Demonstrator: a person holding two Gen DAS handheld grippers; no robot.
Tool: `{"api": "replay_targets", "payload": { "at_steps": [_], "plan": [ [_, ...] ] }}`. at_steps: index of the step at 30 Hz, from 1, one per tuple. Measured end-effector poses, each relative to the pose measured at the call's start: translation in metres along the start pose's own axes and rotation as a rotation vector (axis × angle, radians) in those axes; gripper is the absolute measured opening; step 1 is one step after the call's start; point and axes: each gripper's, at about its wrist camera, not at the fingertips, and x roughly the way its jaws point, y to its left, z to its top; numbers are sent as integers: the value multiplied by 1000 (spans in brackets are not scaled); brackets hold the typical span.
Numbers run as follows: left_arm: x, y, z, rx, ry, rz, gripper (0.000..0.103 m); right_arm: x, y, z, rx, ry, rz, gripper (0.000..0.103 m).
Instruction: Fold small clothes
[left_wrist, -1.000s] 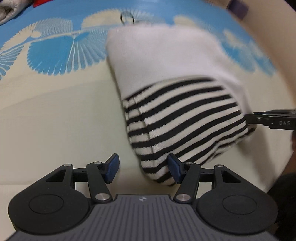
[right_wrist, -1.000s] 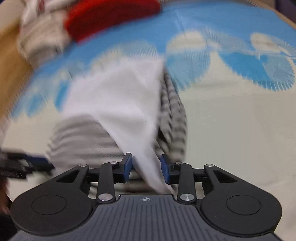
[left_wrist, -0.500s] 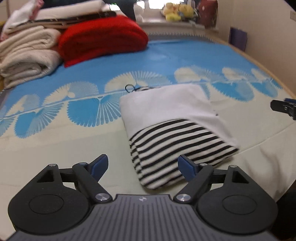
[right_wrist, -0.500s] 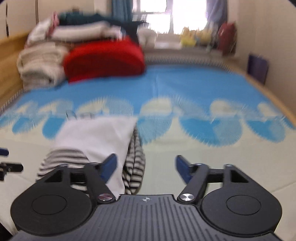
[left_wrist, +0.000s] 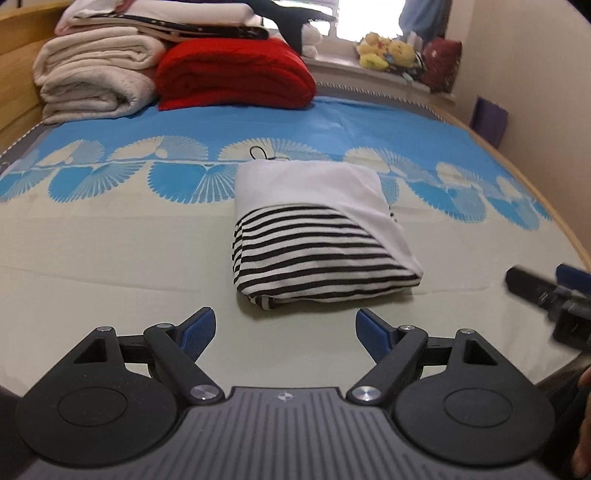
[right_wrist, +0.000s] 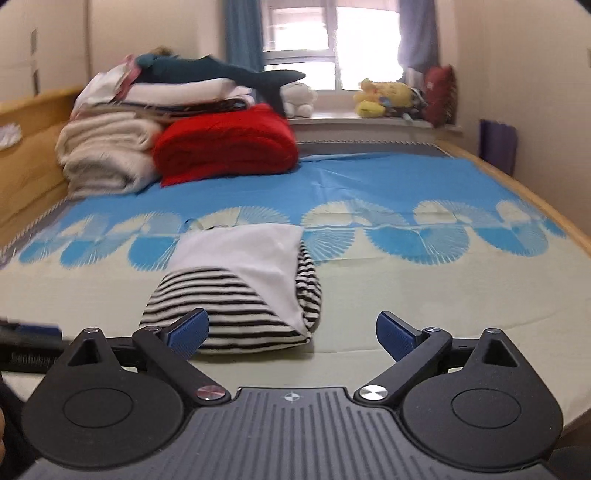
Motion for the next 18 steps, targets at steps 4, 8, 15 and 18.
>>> {"api": "replay_targets", "payload": {
  "at_steps": [4,8,15,18],
  "plan": [
    [-4,3,-1,-19,-25,-3,87,2,13,-2,-35,17,13,97],
    [-2,0,-1,7,-32,-1,87,8,19,0,-14,28,18,97],
    [1,-1,-2,23,-38,-7,87,17,34,0,-19,42,38,97],
    [4,2,-1,12,-33,-8,87,20,38,1,-18,49,39,97]
  ]
}}
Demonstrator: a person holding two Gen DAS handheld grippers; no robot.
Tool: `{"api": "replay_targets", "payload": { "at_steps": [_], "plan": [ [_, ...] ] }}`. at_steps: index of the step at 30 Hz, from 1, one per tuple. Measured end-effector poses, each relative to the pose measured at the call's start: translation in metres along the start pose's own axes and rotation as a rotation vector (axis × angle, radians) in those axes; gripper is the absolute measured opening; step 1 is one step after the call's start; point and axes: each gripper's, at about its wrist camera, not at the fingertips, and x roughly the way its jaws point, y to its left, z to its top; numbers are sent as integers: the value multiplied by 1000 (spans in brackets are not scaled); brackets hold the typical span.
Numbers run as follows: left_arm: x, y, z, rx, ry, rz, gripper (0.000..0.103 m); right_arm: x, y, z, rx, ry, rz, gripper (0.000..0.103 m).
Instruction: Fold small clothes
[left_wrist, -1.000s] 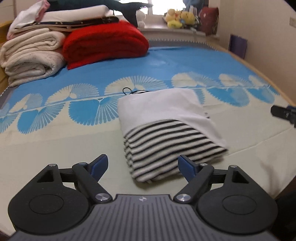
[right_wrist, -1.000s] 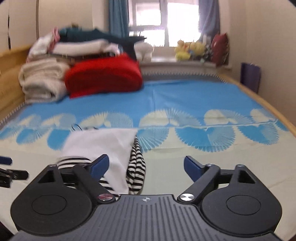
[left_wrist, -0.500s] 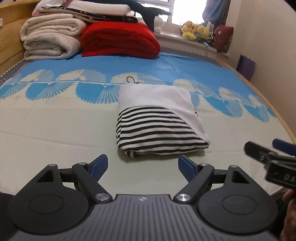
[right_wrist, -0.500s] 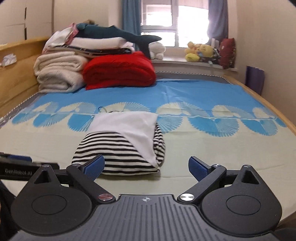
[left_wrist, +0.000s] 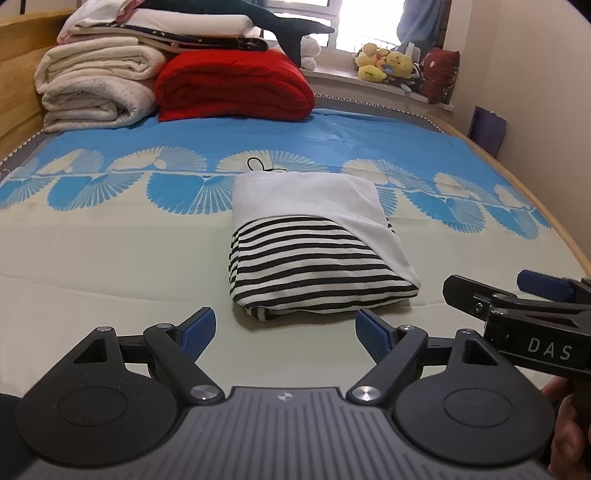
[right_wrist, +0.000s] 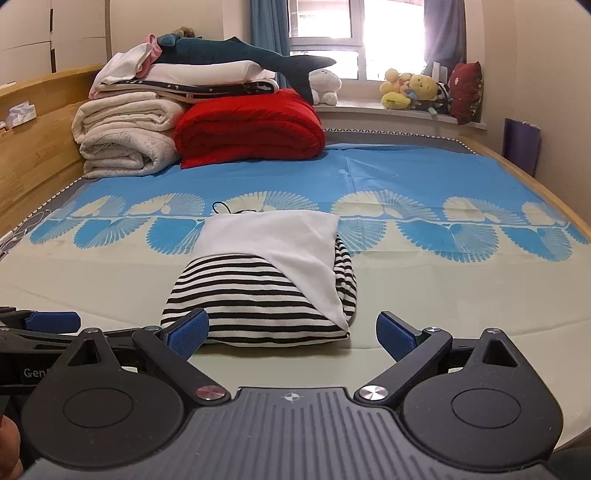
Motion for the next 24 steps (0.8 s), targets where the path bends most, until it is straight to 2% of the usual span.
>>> {"api": "replay_targets", "payload": {
  "at_steps": [24],
  "plan": [
    [10,1,1,-2,8,-2,87,8,1,0,0,20,0,97]
  ]
}}
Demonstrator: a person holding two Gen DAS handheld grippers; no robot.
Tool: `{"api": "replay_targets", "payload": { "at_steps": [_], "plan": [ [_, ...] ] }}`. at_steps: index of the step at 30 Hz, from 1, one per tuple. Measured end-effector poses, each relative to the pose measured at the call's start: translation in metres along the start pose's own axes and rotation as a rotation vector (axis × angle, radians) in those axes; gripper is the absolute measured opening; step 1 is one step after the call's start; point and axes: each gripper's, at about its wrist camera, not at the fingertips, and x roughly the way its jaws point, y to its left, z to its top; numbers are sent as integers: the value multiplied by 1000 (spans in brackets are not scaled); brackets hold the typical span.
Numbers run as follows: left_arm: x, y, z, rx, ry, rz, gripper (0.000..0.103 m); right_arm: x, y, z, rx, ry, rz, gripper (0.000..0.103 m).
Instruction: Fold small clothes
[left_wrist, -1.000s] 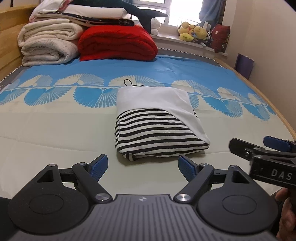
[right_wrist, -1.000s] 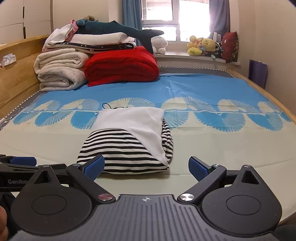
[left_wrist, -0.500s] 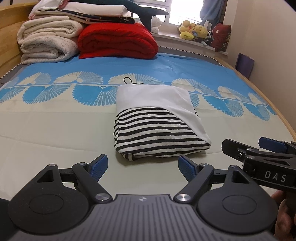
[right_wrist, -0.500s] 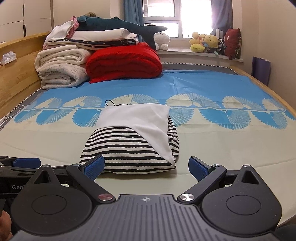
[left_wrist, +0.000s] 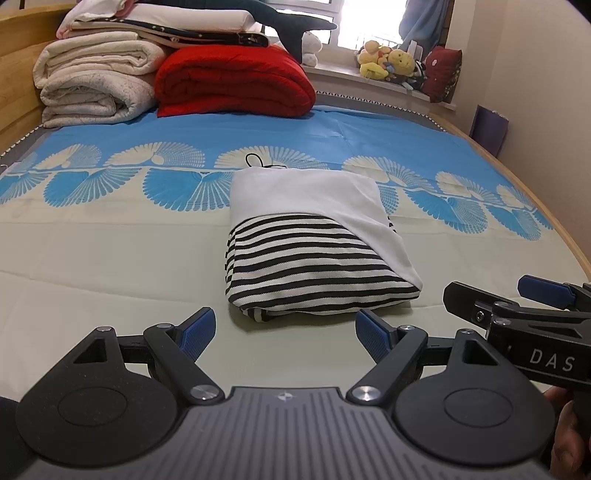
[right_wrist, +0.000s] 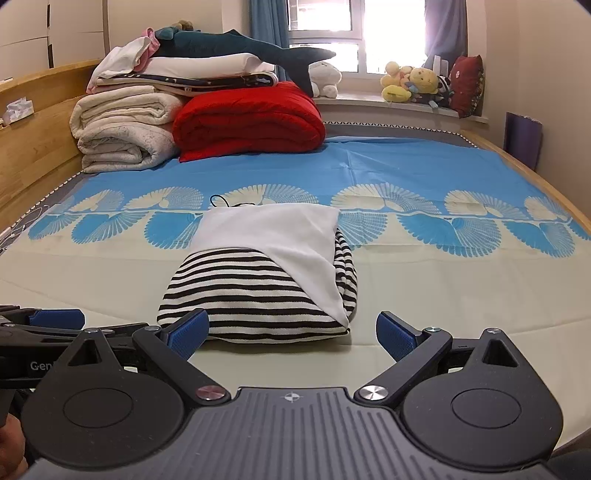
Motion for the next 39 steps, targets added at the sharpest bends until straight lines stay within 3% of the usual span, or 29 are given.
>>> {"api": "replay_targets", "payload": {
  "at_steps": [39],
  "plan": [
    [3,-2,-1,-3,6,2,87,2,-1,-4,-1,5,-6,97]
  ]
}}
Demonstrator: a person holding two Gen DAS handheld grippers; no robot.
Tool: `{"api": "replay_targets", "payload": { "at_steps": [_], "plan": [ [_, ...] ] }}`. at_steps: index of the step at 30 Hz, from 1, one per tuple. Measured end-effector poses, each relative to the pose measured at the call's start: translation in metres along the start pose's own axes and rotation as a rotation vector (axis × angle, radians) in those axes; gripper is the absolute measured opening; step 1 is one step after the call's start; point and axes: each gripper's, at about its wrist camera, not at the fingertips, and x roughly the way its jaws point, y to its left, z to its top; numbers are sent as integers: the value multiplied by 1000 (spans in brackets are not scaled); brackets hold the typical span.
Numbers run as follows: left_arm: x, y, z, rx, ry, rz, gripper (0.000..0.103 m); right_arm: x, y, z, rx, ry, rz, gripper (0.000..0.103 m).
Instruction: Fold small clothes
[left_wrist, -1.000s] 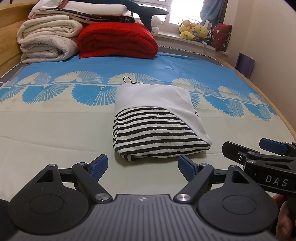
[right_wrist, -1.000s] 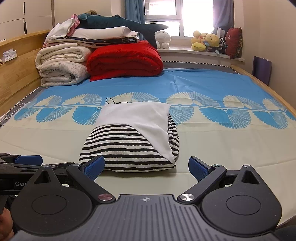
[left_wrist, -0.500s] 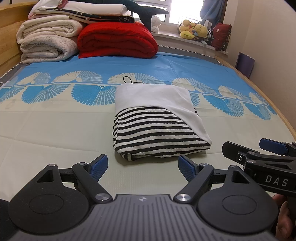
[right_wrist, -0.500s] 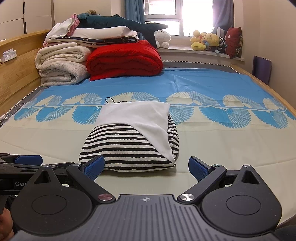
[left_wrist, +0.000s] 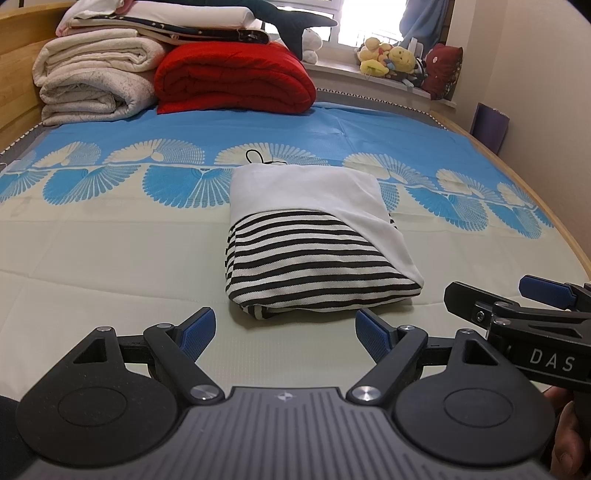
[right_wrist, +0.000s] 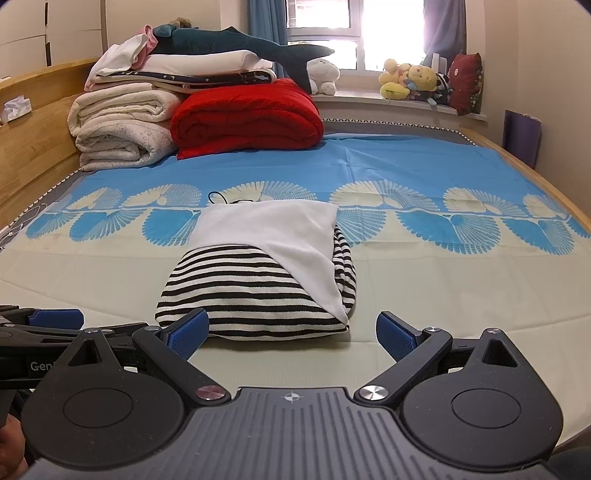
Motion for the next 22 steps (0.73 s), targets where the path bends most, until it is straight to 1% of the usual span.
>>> {"api": "replay_targets", "payload": {
  "at_steps": [22],
  "plan": [
    [1,1,-1,-1,0,-1,87,1,-2,0,1,4,0,97]
  ]
}}
